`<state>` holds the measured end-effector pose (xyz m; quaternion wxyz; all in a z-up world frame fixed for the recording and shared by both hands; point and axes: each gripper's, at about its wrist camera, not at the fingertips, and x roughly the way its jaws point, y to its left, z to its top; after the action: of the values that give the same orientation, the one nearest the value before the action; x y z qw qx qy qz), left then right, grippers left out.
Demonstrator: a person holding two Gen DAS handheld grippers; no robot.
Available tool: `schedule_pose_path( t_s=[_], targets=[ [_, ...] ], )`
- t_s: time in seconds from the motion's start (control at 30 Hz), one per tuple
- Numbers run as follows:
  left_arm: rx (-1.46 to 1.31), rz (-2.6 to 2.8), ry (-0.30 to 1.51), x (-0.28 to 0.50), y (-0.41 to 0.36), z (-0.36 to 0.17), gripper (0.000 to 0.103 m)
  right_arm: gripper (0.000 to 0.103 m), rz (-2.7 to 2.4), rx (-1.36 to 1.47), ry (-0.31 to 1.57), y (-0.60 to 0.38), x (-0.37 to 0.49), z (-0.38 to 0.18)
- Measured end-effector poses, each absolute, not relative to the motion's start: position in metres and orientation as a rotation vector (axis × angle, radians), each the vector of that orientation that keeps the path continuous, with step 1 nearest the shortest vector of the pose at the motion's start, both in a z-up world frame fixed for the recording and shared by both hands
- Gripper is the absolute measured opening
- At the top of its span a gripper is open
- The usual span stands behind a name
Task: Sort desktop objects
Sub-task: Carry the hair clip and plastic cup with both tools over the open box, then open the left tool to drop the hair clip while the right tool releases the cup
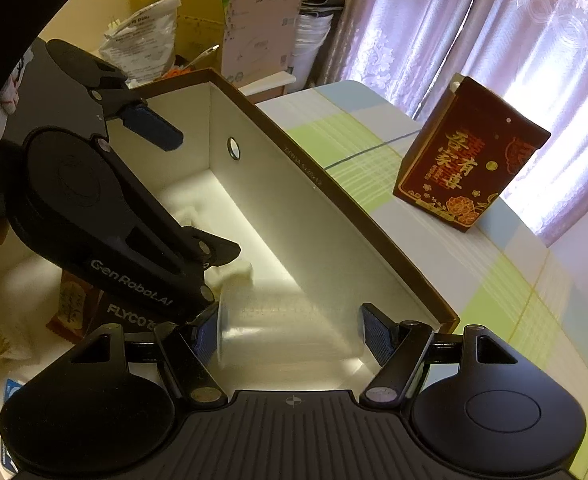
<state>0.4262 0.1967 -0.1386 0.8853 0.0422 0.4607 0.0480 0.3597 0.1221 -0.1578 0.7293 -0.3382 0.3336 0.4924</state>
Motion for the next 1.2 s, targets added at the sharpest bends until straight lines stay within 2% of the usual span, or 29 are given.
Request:
schedule_pose_path(
  t_s=[0.37,0.43,0.5,0.8,0.9,1.2],
  targets=[
    [0.06,0.1,0.949,0.412,0.199,-0.128,0.092,0.069,1.124,-0.751,0.721,0.114,0.352,-0.155],
    [0.06,0.104,0.948,0.409,0.199,-0.126,0.092,0.073,1.139,-0.745,0.72,0.111,0.349,-0.154],
    [0.056,0.113,0.951,0.406,0.2,-0.124,0.092,0.085,1.152,-0.733,0.709,0.107,0.345,-0.153],
    [0.006,0.135,0.933,0.378,0.202,-0.105,0.095,0.097,1.162,-0.612,0.703,0.087,0.33,-0.137],
    [-0.017,0.143,0.917,0.362,0.203,-0.097,0.095,0.101,1.164,-0.557,0.694,0.078,0.324,-0.129],
    [-0.066,0.183,0.875,0.321,0.197,-0.073,0.099,0.101,1.128,-0.47,0.687,0.055,0.3,-0.111]
  ],
)
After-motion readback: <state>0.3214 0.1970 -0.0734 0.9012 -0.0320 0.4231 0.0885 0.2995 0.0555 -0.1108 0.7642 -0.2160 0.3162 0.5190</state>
